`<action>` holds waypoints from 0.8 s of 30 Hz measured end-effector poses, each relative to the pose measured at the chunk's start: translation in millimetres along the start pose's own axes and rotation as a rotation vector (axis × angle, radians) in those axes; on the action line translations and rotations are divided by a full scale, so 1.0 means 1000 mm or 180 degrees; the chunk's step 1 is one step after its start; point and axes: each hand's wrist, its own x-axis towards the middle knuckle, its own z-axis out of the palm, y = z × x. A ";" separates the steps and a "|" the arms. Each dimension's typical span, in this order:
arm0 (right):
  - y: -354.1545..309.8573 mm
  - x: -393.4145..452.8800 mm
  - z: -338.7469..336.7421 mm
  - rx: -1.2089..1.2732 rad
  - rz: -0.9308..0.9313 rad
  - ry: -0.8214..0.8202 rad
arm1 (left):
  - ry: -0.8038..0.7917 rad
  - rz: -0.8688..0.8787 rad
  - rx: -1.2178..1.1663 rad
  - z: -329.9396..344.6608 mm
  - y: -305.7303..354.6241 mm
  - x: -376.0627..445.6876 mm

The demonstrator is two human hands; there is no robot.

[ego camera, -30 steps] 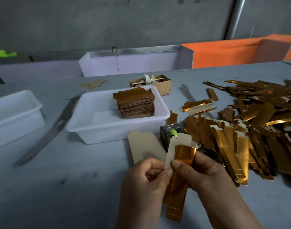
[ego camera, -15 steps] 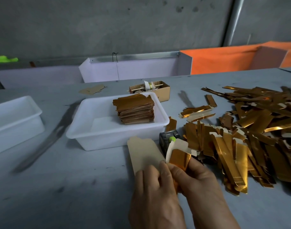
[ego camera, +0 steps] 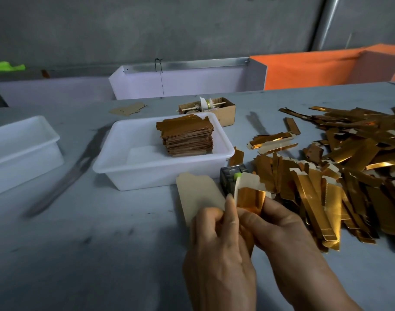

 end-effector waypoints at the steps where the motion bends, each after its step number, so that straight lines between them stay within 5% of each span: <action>1: 0.001 0.000 0.000 0.0009 0.0000 -0.0016 | -0.0078 0.0013 0.0117 0.000 0.002 -0.001; 13: 0.005 0.000 -0.013 0.0293 0.0603 -0.0422 | -0.0595 0.0163 0.0637 0.002 0.008 -0.007; 17: 0.008 0.001 -0.015 0.0438 0.0580 -0.0156 | -0.0328 0.0379 -0.0189 0.007 0.002 -0.016; 20: 0.006 0.004 -0.022 0.0416 0.0450 -0.0013 | -0.0244 -0.0384 -0.1413 0.007 -0.008 -0.014; 24: 0.007 0.003 -0.024 0.0287 0.0232 -0.0019 | -0.0392 -0.1060 -0.2148 0.007 -0.012 -0.006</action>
